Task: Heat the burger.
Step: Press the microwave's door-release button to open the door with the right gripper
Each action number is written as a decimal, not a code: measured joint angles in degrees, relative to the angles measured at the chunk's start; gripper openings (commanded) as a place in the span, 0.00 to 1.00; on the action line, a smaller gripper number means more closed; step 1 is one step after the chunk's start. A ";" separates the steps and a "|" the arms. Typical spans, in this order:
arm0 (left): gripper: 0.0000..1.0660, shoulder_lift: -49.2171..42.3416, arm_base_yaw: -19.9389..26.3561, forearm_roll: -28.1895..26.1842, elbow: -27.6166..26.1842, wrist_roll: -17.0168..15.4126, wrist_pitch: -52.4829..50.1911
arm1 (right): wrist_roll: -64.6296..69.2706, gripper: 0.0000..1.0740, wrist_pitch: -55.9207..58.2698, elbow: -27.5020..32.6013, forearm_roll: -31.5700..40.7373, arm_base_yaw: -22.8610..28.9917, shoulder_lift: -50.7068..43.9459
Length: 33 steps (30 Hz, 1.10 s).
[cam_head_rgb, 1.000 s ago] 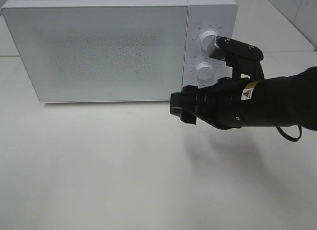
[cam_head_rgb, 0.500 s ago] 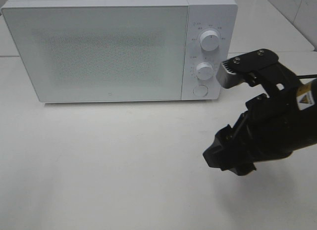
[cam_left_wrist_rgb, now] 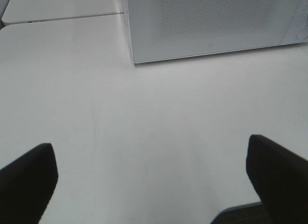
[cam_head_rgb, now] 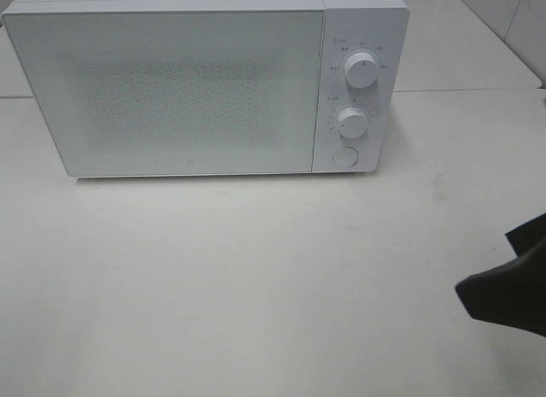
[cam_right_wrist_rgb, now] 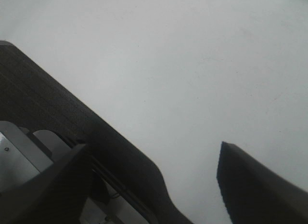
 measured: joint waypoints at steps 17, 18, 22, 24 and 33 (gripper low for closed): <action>0.94 0.00 0.00 0.00 0.00 0.00 0.00 | 1.32 0.68 9.34 -0.06 -1.72 -18.85 -22.12; 0.94 0.00 0.00 0.00 0.00 0.00 0.00 | 1.32 0.68 9.45 -0.06 -1.83 -19.88 -23.49; 0.94 0.00 0.00 0.00 0.00 0.00 0.00 | 1.32 0.68 9.63 1.43 -2.81 -23.38 -28.88; 0.94 0.00 0.00 0.00 0.00 0.00 0.00 | 1.32 0.68 10.08 3.21 -3.84 -25.95 -32.95; 0.94 0.00 0.00 0.00 0.00 0.00 0.00 | 1.38 0.68 10.54 6.59 -5.96 -31.40 -42.86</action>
